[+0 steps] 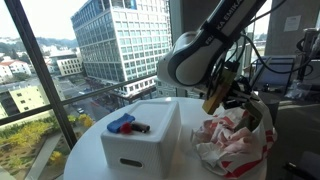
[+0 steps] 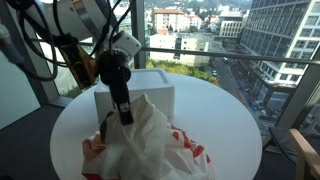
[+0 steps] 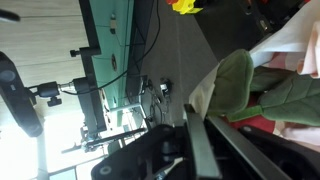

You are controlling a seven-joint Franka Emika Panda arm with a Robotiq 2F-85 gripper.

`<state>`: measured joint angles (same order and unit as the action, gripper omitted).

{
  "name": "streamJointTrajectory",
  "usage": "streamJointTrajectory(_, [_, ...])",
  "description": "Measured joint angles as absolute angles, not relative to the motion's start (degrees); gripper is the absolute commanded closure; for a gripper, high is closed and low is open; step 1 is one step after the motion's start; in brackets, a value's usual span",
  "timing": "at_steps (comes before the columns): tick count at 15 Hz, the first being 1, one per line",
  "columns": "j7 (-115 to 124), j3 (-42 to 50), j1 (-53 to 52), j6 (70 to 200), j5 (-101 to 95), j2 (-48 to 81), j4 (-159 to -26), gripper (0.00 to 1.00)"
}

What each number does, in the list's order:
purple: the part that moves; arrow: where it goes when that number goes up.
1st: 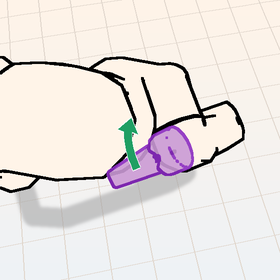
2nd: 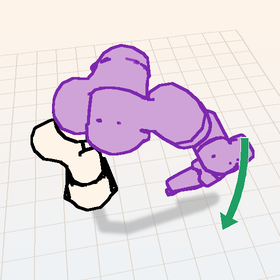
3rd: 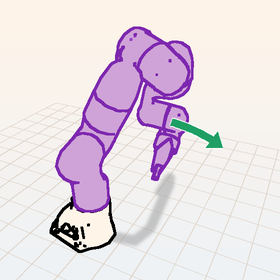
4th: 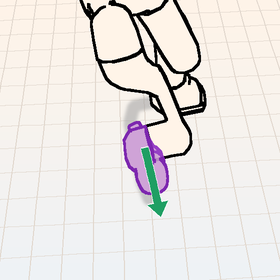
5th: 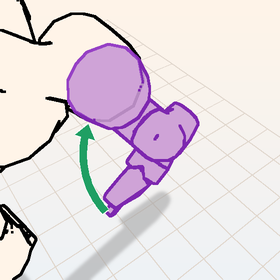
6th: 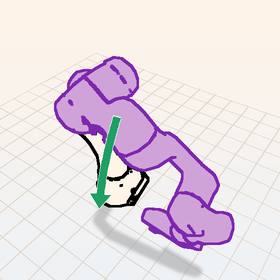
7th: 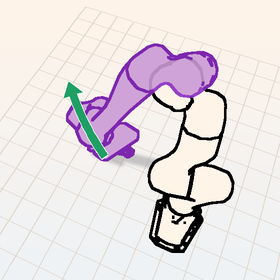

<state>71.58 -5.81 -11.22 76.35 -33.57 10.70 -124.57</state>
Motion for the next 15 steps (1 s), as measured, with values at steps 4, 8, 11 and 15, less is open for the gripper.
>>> streamJointTrajectory(4, [70.6,-6.3,-11.3,76.9,-34.8,11.4,-124.0,0.64])
streamJointTrajectory(8, [70.6,-6.2,-10.8,81.6,-34.7,14.1,-124.7,0.33])
streamJointTrajectory(11, [70.6,-5.9,-10.6,83.8,-34.7,14.8,-124.8,0.11])
streamJointTrajectory(15, [70.6,-6.1,-10.5,92.8,-33.4,13.0,-124.5,0.00])
